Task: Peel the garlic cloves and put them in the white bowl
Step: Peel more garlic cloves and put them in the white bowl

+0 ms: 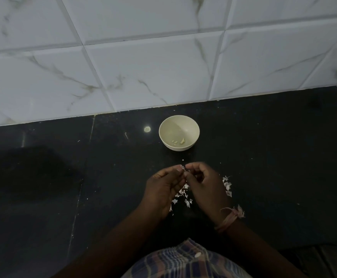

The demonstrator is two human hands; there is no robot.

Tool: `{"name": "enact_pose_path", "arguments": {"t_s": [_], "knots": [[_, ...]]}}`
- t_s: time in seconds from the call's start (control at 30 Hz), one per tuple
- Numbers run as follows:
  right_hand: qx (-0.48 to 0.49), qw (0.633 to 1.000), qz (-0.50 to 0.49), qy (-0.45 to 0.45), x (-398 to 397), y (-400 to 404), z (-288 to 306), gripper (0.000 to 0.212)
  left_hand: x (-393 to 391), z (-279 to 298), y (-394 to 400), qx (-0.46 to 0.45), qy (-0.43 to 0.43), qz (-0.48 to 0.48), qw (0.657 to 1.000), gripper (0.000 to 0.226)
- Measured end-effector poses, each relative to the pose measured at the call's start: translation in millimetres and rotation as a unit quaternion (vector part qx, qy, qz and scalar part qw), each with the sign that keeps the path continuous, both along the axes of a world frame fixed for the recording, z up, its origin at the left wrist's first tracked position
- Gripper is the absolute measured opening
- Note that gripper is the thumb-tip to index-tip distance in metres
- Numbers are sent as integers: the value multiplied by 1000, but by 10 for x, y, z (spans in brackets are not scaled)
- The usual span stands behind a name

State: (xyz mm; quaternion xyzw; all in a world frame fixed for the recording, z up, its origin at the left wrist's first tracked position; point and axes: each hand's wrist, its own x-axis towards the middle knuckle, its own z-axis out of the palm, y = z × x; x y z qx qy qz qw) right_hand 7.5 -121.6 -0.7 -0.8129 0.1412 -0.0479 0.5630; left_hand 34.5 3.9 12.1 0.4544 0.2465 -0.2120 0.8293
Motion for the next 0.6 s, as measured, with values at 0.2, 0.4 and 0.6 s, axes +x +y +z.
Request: {"name": "enact_pose_path", "arguments": {"t_s": [0.2,0.4,0.6], "knots": [[-1,1000,-14,-16,40,12,-40,5,8,-49,39,25,-6,-39,999,14],[61,997,-19,44,105,-12,-37,12,25,19,48,75,-24,-77,994,19],[137,985,5,105,131,-64,3,13,84,8,77,146,-21,-117,982,21]]}}
